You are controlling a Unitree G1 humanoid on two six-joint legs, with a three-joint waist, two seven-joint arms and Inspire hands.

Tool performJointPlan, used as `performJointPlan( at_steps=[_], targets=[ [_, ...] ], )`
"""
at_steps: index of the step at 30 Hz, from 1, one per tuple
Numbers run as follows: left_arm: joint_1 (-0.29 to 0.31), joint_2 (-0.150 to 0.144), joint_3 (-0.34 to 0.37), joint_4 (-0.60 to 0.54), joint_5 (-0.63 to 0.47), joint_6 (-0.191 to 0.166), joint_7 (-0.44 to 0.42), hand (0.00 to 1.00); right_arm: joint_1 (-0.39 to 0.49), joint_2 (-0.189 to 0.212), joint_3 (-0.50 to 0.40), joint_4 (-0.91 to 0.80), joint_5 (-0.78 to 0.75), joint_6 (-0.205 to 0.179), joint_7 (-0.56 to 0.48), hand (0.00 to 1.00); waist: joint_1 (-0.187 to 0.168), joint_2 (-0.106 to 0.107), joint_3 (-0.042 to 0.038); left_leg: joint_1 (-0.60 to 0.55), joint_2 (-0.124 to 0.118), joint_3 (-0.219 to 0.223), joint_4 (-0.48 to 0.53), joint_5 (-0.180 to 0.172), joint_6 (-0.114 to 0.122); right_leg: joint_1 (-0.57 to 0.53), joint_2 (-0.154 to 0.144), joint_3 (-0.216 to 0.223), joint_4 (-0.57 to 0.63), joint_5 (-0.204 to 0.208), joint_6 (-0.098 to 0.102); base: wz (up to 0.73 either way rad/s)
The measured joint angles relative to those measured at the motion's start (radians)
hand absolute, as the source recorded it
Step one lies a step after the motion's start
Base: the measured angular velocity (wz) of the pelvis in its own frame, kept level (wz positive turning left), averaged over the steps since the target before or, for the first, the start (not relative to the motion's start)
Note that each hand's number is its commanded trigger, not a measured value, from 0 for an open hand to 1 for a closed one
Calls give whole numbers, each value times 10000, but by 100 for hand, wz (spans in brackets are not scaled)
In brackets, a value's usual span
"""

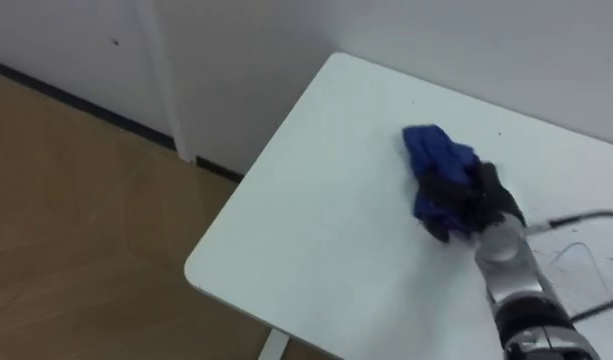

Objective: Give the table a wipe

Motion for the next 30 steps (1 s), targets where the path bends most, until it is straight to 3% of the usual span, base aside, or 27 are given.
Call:
performJointPlan(
  at_steps=[2,4,8,11,13,14,16,18,19,22,26,27,30],
  targets=[
    [17,82,44,-8,63,-51,54,0,673,-393,-371,4,9,-66,-145,100,-207,63,-46,93,-20,55,10,-98,139,72,-14,49,25,-29,65,-31],
    [23,114,225,0,62,-129,62,0,1241,-705,-818,5,71,-83,-230,100,-410,171,-108,148,-19,200,9,-351,246,134,9,53,49,-154,269,-25],
    [-45,76,141,30,31,-133,83,0,1349,-785,-757,-33,189,125,-343,100,-397,202,-113,199,-24,421,151,-399,244,136,-12,190,106,-170,294,-28],
    [-182,-39,-252,54,53,33,80,0,526,-769,-106,9,299,1107,-463,100,-92,336,-106,187,79,710,227,-397,192,-14,37,429,201,-113,202,-32],
    [-205,-207,-402,139,61,170,67,0,-505,-434,734,-6,139,1951,-473,100,407,441,-61,107,213,988,226,-349,80,-365,160,810,380,-23,52,-61],
    [-178,-221,-444,242,60,188,48,0,-806,-392,1076,-10,38,2089,-430,100,559,470,-45,103,228,988,223,-339,71,-459,201,890,430,2,12,-67],
    [-146,-218,-580,462,61,285,-18,0,-2059,311,2423,-173,-586,2313,92,100,884,465,3,-85,333,986,348,-304,-5,-774,283,966,473,3,-157,-43],
    [-270,-259,-589,571,64,355,-263,0,-2877,900,2793,-441,-979,2299,514,100,1244,508,74,-192,356,988,355,-223,-69,-938,375,973,465,12,-263,0],
    [-338,-293,-588,543,62,353,-387,0,-3272,1067,2913,-614,-1016,2131,730,100,1452,570,169,-231,387,932,348,-195,-111,-948,397,900,435,32,-316,14],
    [-189,-296,-586,456,38,455,-434,0,-3739,1133,2925,-902,-883,1767,950,100,1818,575,154,-331,304,500,212,-36,-154,-858,341,496,338,-101,-327,54],
    [126,-281,-543,431,20,603,-444,0,-3520,819,2889,-450,-842,1615,1073,100,1691,516,134,-454,225,-195,170,-6,-154,-634,270,-130,268,-181,-251,64],
    [156,-279,-519,421,7,610,-441,0,-3144,669,2686,-260,-841,1547,1110,100,1514,469,117,-451,153,-348,171,5,-135,-523,223,-236,255,-226,-180,55],
    [178,-292,-116,438,47,454,-400,0,-1931,558,1373,-112,-385,574,959,100,995,302,96,-342,113,-279,165,17,-116,-344,171,-269,263,-245,-148,26]
  ],
)
